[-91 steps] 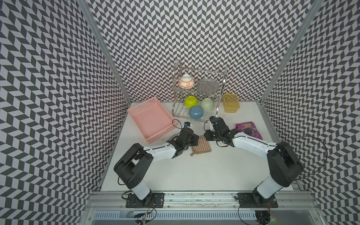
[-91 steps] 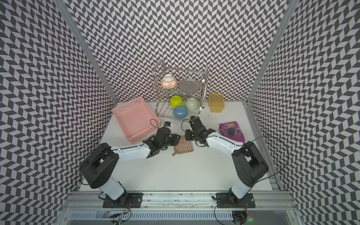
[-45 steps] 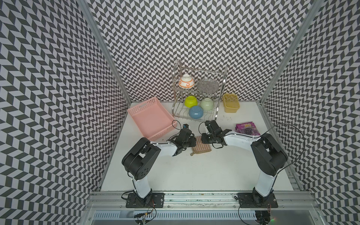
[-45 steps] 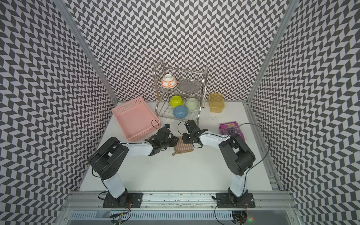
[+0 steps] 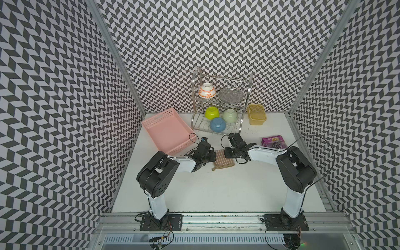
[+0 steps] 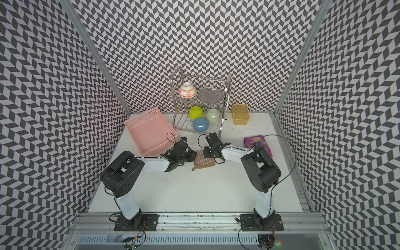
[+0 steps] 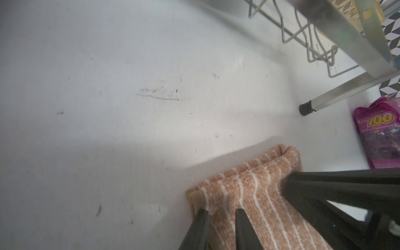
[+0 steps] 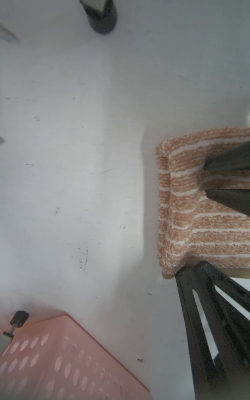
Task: Fold the square dishcloth
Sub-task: Smooth out the cleaning item at the center of the board.
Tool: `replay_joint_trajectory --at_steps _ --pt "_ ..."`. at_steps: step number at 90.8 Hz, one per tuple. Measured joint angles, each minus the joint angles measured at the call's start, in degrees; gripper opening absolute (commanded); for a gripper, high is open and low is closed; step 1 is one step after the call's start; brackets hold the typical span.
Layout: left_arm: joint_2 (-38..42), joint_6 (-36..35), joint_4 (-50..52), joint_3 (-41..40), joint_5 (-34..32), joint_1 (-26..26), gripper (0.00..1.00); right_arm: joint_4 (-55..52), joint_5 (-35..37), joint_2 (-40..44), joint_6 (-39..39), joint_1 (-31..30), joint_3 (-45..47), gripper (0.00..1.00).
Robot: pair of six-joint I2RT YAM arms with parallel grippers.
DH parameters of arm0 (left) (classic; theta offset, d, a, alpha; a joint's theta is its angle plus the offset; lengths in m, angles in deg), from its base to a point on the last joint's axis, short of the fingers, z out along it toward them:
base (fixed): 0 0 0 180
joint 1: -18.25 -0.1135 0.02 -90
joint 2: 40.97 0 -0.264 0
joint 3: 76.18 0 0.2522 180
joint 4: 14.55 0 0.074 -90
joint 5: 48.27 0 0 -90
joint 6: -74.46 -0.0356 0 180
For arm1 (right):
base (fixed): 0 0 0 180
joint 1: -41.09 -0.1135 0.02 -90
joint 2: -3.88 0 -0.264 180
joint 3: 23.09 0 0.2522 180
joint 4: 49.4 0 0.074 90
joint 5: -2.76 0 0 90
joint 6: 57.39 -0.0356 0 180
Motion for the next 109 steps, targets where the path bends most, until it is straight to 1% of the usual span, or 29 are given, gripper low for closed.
replay_joint_trajectory --at_steps 34,57,81,109 --pt "0.92 -1.03 0.61 1.62 0.28 -0.33 0.26 0.22 0.22 3.50 0.35 0.72 1.46 0.19" --pt "1.57 -0.96 0.63 2.89 2.67 -0.22 0.26 -0.31 2.01 3.43 0.72 0.72 0.11 0.19" --pt "-3.28 -1.03 0.13 8.22 6.69 0.46 0.26 -0.22 3.93 0.59 0.70 0.72 -3.02 0.19" --pt "-8.57 -1.03 0.09 9.62 8.70 0.52 0.26 -0.22 5.05 -2.43 0.70 0.92 -3.78 0.19"
